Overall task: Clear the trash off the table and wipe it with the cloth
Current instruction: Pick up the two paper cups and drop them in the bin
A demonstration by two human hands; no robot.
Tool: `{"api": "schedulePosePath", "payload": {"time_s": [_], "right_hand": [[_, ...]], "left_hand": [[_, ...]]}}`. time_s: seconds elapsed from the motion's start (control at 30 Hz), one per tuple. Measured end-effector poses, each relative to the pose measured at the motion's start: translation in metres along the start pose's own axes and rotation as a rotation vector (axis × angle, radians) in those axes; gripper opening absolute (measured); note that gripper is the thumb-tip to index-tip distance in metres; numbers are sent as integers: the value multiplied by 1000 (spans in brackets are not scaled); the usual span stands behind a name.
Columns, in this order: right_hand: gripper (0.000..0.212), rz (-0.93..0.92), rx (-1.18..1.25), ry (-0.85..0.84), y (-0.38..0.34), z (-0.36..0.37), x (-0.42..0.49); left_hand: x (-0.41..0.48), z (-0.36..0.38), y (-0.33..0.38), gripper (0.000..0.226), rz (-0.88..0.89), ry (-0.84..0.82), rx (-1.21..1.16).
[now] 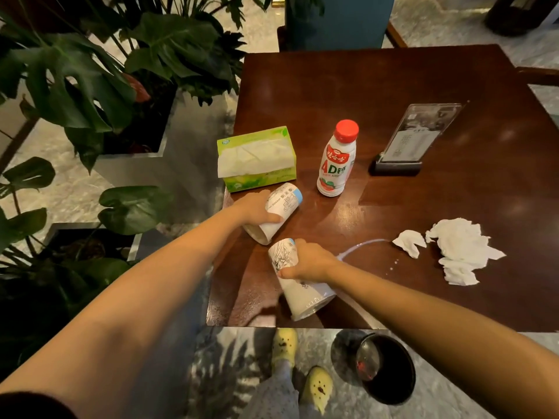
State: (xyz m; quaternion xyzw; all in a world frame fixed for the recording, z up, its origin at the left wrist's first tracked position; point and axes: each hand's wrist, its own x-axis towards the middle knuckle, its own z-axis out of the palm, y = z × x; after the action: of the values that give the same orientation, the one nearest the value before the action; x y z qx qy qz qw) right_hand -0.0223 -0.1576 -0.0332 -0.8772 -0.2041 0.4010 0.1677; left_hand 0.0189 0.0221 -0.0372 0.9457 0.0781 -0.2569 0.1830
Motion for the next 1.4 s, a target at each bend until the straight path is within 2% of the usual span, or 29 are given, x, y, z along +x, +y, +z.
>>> {"api": "schedulePosePath", "payload": {"time_s": [0.1,0.2,0.4,0.5,0.67,0.83,1.07,1.3,1.4], "right_hand": [[74,16,45,49,11,-29,-4],[76,45,40,88,26,-61,-11],[81,131,-12,166,69,-115,-48],[87,176,46,215,96,-141,-77],[78,278,128,336,145,-160,-136],[79,406,277,485,192,-152,-201],[77,517,469,602,243,-115,-270],[80,592,561,736,282,-51,-300],[73,597,633,761,300,-16,-297]], "left_hand": [[-3,-13,2,62,32,-52,-38],[-10,-32,12,58,59,-128,-32],[-16,-56,77,65,217,-288,208],[-12,-59,121,63,335,-276,244],[-6,-57,199,58,490,-244,278],[-15,-43,272,58,600,-321,251],[-45,1,349,55,697,-352,220],[-71,76,377,64,650,-409,146],[-73,116,374,65,580,-441,104]]}}
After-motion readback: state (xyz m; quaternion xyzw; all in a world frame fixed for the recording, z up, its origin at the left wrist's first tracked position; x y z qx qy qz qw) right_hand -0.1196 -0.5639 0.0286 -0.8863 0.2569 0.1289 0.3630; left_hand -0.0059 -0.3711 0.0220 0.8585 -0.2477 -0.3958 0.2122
